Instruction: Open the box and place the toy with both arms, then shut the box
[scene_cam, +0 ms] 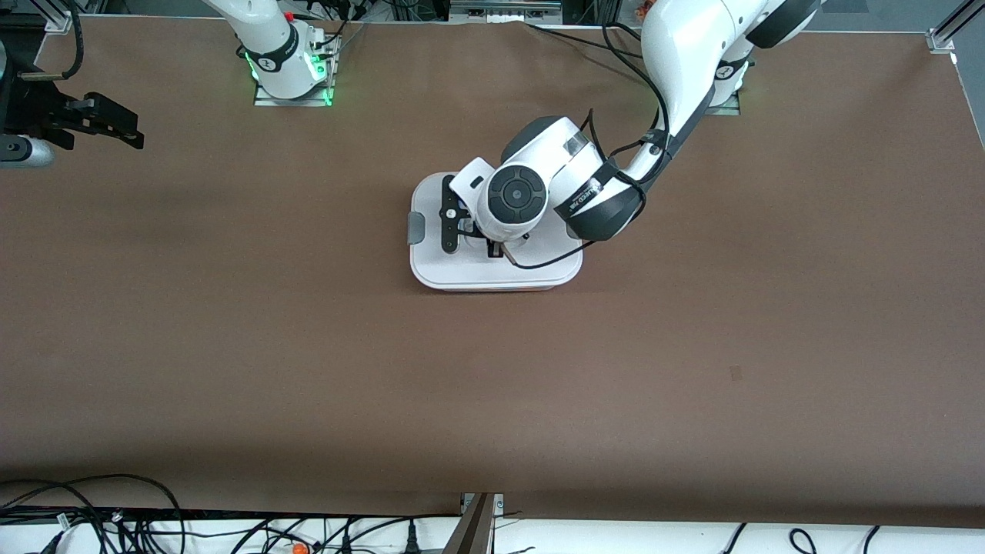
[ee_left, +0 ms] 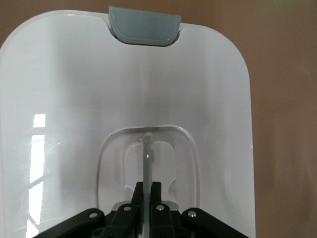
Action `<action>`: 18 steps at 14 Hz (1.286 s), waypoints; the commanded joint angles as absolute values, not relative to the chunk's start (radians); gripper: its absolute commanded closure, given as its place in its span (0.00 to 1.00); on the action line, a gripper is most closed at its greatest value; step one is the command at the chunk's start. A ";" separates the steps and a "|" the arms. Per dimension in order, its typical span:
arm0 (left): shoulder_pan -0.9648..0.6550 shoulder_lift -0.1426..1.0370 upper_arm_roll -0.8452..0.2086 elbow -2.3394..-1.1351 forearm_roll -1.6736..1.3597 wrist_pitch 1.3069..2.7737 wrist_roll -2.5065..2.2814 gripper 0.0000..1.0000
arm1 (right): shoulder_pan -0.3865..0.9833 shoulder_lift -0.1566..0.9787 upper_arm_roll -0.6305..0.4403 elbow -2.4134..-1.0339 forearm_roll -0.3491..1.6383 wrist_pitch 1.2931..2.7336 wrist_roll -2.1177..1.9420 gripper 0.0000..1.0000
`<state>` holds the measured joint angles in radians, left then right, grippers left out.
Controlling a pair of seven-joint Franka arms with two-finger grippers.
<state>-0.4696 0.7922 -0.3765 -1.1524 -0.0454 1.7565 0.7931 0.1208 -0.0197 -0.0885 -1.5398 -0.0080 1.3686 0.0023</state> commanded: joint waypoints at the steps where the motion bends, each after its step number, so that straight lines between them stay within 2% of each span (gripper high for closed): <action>1: -0.457 0.788 -0.376 -1.164 -0.060 1.746 0.833 0.96 | 0.112 -0.012 -0.087 -1.517 -0.015 1.359 0.006 0.00; 4: -0.454 0.773 -0.379 -1.163 -0.061 1.703 0.838 0.95 | 0.112 -0.011 -0.095 -1.517 -0.014 1.359 0.006 0.00; 5: -0.454 0.773 -0.379 -1.163 -0.061 1.692 0.838 0.93 | 0.112 -0.011 -0.095 -1.517 -0.012 1.359 0.015 0.00; 6: -0.454 0.773 -0.379 -1.163 -0.061 1.687 0.835 0.86 | 0.112 -0.011 -0.095 -1.517 -0.012 1.359 0.020 0.00; 7: -0.456 0.773 -0.379 -1.163 -0.061 1.687 0.824 0.71 | 0.112 -0.011 -0.094 -1.517 -0.012 1.361 0.020 0.00; 8: -0.456 0.773 -0.379 -1.160 -0.061 1.687 0.813 0.01 | 0.113 -0.011 -0.095 -1.517 -0.012 1.359 0.023 0.00; 12: -0.436 0.721 -0.374 -1.146 -0.058 1.662 0.750 0.00 | 0.115 -0.011 -0.094 -1.516 -0.012 1.359 0.023 0.00; 15: -0.436 0.614 -0.353 -1.149 -0.048 1.591 0.512 0.00 | 0.115 -0.011 -0.094 -1.516 -0.011 1.359 0.021 0.00; 18: -0.430 0.523 -0.289 -1.147 -0.048 1.493 0.391 0.00 | 0.115 -0.011 -0.094 -1.517 -0.011 1.359 0.023 0.00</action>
